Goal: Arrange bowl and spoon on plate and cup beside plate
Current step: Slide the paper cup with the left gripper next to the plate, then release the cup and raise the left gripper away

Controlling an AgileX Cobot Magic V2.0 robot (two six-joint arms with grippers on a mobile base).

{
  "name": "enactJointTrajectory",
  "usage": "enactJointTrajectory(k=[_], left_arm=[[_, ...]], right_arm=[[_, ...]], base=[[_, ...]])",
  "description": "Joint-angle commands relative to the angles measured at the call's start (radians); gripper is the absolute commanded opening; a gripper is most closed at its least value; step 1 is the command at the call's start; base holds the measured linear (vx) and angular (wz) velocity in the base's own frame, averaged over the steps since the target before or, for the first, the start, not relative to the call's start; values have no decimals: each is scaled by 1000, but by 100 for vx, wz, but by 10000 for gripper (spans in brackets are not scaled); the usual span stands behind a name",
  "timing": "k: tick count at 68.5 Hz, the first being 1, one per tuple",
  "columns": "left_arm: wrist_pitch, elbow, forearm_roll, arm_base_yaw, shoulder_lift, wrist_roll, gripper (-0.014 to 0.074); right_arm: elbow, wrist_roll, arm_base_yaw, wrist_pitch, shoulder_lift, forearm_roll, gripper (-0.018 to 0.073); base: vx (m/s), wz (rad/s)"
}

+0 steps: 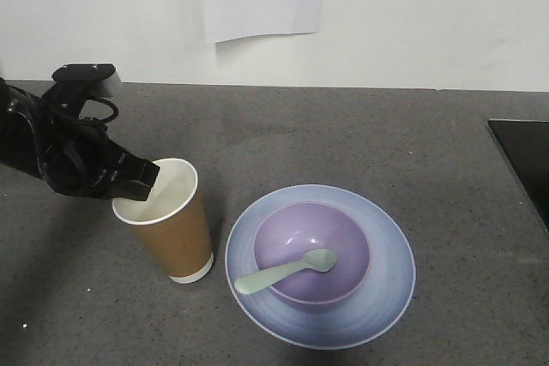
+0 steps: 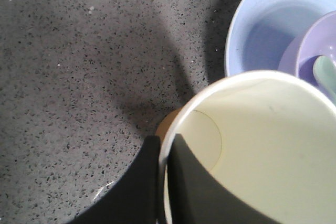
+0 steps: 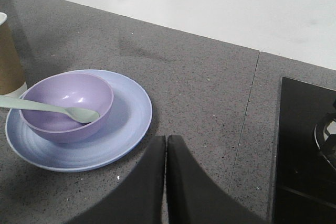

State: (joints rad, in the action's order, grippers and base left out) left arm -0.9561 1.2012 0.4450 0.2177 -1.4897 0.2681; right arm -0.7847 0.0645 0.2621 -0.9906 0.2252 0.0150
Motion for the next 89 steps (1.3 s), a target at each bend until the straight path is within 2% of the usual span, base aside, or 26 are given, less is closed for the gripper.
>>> enactJointTrajectory(k=[1,26,41,50,59,71,76,89], left_arm=[[20,23,38,8,28,-4,-5],[-4,24,41,8,28,26,76],[-4,24,43,8,28,24,207],[-3,24,84,8,28,22,297],[-3,25,118,8,40,22,349],[22,45,125,7,129,26,347],[50,69,115,7,186,26,336],[165,106,-4,7,382,21,274]], right_arm=[[-19,1,-1,64,23,-1,-3],[-19,-10,-1,64,23,-1,-3],[-19,-12,-1,64,23,-1,-3],[-19,-13,-1,64,23,-1,-3],[-19,-13,-1,73,23,0,-3],[-19,-26,-1,171,24,27,-3],[-19,-64,-1,236,36,48,-3],[-19,-115,-1,288,136,143,-3]], base=[[0,0],[0,0],[0,0],[0,0],[0,0],[0,0],[0,0],[0,0]])
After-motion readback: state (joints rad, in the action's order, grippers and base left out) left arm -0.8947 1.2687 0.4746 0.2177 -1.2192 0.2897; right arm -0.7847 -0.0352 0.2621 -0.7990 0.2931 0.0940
